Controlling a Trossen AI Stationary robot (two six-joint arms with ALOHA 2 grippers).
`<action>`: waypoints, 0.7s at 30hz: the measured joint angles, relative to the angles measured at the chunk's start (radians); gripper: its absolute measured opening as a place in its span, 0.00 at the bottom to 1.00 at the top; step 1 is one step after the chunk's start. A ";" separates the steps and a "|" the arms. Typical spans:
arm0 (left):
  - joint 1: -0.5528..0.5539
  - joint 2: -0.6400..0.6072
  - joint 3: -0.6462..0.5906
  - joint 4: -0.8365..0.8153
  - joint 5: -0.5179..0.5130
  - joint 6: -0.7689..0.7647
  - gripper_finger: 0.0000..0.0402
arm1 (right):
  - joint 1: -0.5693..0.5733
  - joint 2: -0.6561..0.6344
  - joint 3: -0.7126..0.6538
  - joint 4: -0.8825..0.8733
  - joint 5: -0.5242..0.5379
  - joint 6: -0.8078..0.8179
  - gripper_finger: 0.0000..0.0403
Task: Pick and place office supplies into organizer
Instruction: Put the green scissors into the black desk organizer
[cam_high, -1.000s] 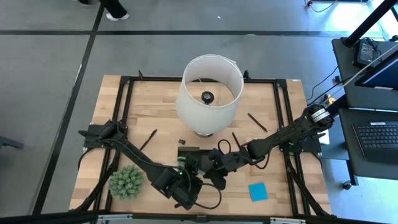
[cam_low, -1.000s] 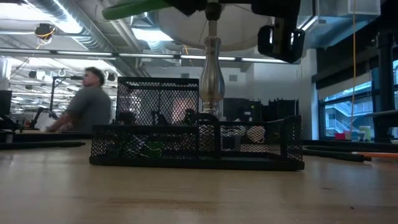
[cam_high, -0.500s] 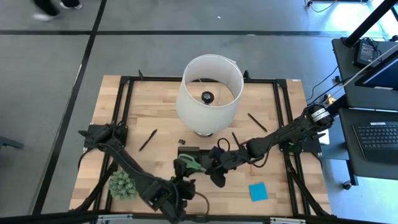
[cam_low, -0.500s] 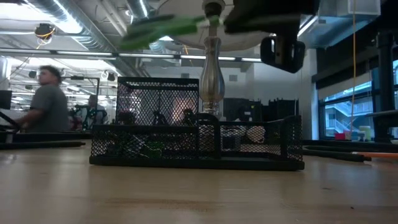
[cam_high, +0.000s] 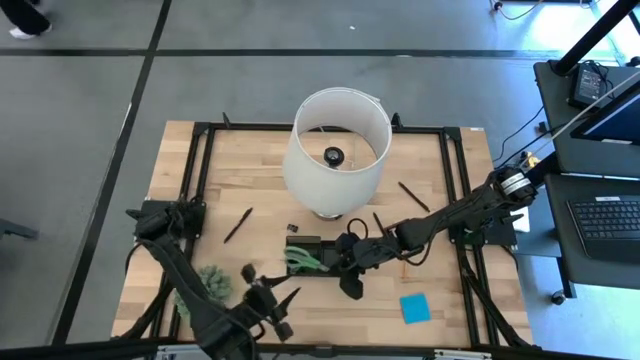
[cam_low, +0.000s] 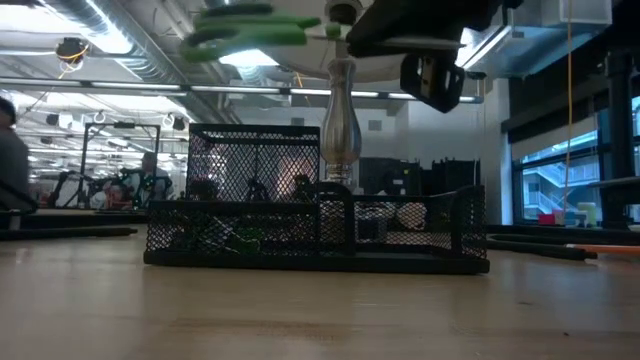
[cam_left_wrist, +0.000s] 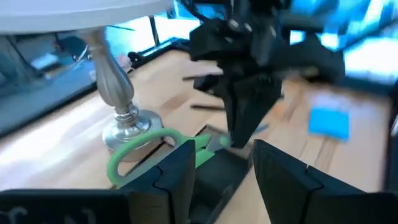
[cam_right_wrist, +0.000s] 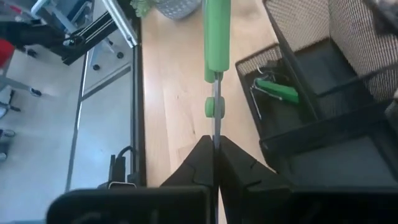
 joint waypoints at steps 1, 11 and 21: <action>-0.007 -0.001 -0.005 -0.005 -0.015 -0.067 0.38 | -0.002 -0.007 0.000 -0.001 0.000 -0.021 0.02; -0.014 -0.002 -0.146 0.023 -0.029 -0.500 0.39 | -0.006 -0.124 -0.001 -0.050 0.000 -0.177 0.02; -0.014 -0.001 -0.205 0.039 -0.248 -0.574 0.39 | -0.003 -0.172 -0.001 -0.048 -0.041 -0.237 0.03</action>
